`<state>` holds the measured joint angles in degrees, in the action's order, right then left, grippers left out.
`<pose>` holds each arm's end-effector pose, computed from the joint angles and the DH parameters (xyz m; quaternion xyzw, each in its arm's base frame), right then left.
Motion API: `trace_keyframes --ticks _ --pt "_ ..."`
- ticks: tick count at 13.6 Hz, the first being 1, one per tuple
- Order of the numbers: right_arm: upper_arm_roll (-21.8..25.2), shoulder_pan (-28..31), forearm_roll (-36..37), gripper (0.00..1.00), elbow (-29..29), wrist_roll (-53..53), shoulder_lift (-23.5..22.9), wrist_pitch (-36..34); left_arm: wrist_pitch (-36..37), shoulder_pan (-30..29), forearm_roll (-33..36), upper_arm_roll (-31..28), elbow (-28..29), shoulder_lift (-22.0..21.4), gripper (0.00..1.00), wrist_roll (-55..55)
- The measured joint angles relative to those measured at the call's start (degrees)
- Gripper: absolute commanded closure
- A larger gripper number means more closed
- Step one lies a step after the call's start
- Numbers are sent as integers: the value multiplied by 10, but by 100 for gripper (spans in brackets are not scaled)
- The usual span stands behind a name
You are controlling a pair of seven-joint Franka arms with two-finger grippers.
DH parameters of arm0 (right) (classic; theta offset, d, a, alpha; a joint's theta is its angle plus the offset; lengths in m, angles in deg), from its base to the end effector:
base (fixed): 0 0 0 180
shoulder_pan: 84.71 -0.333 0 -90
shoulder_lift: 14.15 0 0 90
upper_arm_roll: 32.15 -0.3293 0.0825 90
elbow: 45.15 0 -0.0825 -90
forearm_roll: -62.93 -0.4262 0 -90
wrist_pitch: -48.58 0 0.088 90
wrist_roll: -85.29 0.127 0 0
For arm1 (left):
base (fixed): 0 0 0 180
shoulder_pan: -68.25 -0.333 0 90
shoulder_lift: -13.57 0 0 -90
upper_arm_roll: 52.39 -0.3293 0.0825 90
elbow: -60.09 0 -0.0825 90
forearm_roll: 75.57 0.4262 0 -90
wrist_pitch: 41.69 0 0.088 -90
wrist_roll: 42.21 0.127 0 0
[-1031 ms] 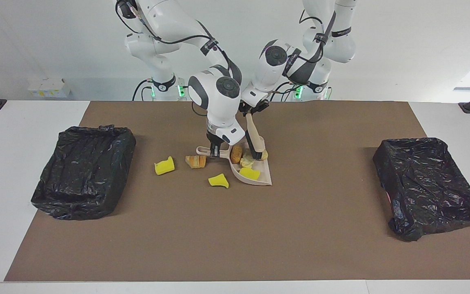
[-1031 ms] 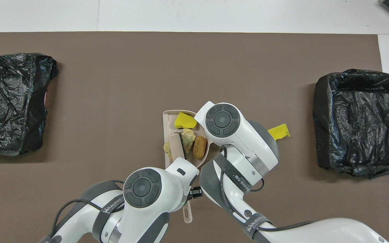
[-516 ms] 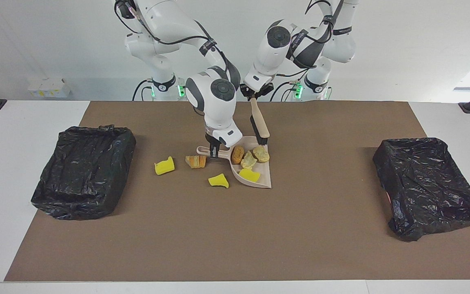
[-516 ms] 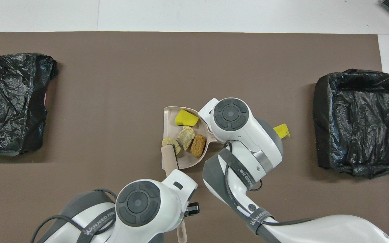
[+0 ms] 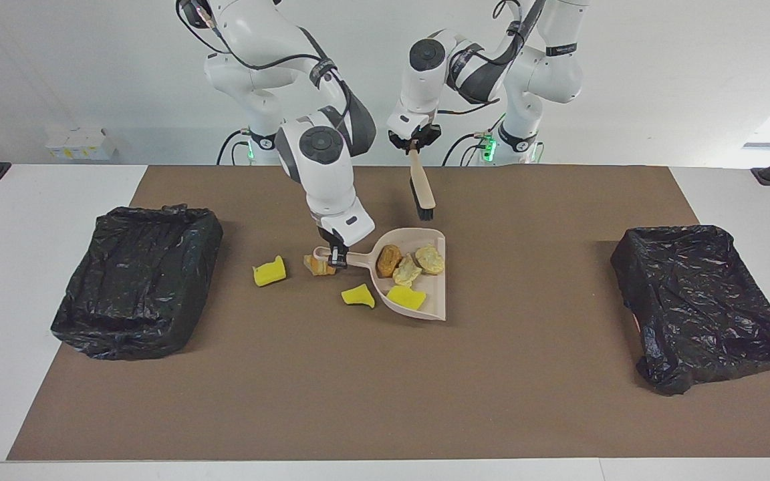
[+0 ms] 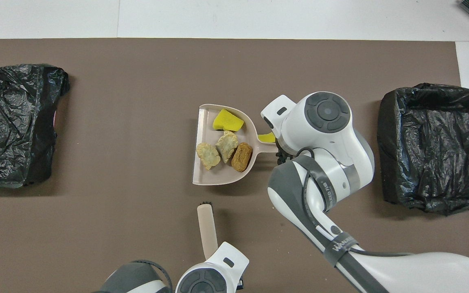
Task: Sweep and dump trash in bin
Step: 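Carry the loaded dustpan with the right gripper over the nearby black bin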
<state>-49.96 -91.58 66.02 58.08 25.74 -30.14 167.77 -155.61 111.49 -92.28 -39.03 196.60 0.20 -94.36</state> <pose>0.6146 0.2664 0.3719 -0.7369 -0.6757 -0.0120 0.0156 0.2429 -0.4086 0.3677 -0.9909 -0.0365 0.1291 0.0063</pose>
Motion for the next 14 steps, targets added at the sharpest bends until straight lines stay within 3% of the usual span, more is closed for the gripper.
trace_keyframes --ticks 2,5,14 --pt "1 22 -12 100 -14 -39 5 -13 -32 1 0 16 22 -1 100 -11" --pt "1 56 -23 100 -69 -102 9 -91 -57 7 0 25 44 4 100 -12" --pt "4 221 -50 100 -160 -336 11 -202 -99 36 2 27 44 66 100 7"
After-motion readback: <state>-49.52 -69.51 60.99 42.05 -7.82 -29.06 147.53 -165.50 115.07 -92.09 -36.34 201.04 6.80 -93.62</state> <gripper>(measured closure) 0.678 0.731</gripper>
